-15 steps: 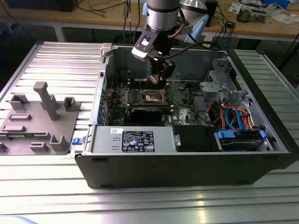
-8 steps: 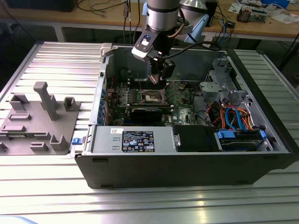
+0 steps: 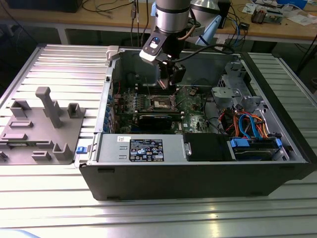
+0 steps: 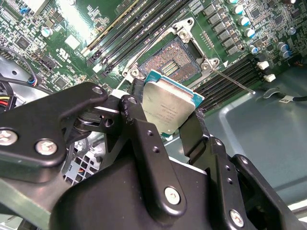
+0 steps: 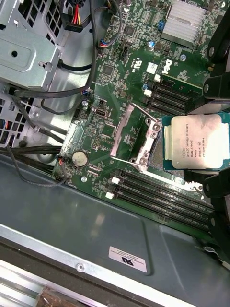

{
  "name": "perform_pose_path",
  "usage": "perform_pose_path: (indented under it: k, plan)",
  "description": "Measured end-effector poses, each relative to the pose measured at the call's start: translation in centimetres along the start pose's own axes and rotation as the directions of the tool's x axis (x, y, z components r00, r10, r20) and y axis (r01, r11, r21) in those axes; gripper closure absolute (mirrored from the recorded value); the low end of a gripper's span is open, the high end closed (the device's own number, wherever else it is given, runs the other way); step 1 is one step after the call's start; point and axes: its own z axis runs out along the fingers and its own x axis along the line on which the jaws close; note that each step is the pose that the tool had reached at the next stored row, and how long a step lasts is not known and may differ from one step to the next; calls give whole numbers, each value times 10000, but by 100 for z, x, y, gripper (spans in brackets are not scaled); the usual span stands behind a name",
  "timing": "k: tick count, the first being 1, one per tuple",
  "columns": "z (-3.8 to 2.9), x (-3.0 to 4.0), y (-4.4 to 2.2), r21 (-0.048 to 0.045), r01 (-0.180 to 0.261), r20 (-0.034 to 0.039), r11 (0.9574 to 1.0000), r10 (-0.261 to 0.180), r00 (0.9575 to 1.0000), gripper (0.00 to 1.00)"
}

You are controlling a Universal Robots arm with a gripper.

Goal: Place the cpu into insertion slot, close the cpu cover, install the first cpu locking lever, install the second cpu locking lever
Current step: 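Place the cpu into insertion slot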

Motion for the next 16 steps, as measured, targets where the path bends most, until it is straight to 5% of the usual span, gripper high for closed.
perform_pose_path:
  k: [16]
  plan:
    - [0, 0, 0, -1, -121, 7, 9999, 121, 9999, 46]
